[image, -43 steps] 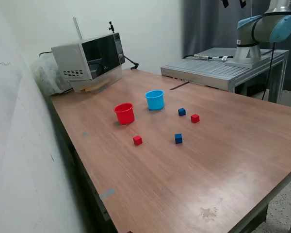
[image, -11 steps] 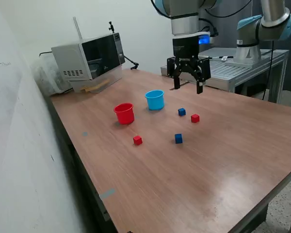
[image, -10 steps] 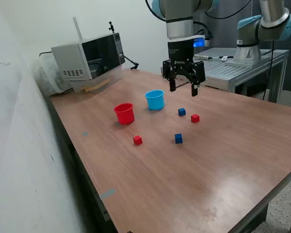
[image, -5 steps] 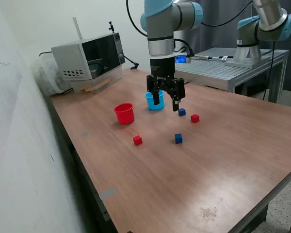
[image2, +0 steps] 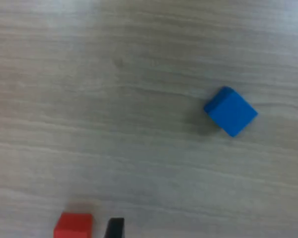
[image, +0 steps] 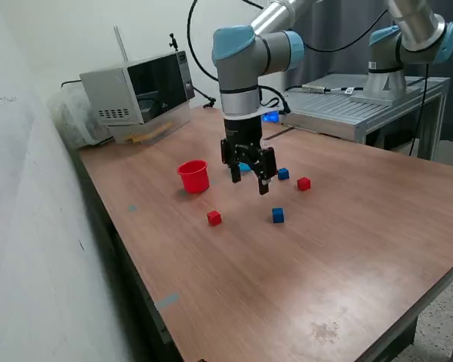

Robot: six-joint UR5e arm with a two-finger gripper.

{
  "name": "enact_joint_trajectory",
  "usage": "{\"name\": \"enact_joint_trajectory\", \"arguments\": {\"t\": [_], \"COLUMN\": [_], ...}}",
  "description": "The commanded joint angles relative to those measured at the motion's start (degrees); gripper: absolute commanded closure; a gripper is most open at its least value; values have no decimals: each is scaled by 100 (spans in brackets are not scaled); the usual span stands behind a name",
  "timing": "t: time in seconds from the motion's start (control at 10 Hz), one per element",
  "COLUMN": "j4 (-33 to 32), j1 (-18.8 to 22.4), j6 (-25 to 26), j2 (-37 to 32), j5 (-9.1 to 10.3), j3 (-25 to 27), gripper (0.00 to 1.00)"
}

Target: Place red objects in the red bin, and blue objects in the blue bin.

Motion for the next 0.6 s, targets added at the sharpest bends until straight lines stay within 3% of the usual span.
{"name": "enact_joint_trajectory", "arguments": {"t": [0.0, 0.5], "j4": [-144, -302], "j1": [-120, -366], "j6": [-111, -199], "j2": [320, 556], "j5": [0, -53], "j3": [-59, -603], "gripper": [0, 0]}}
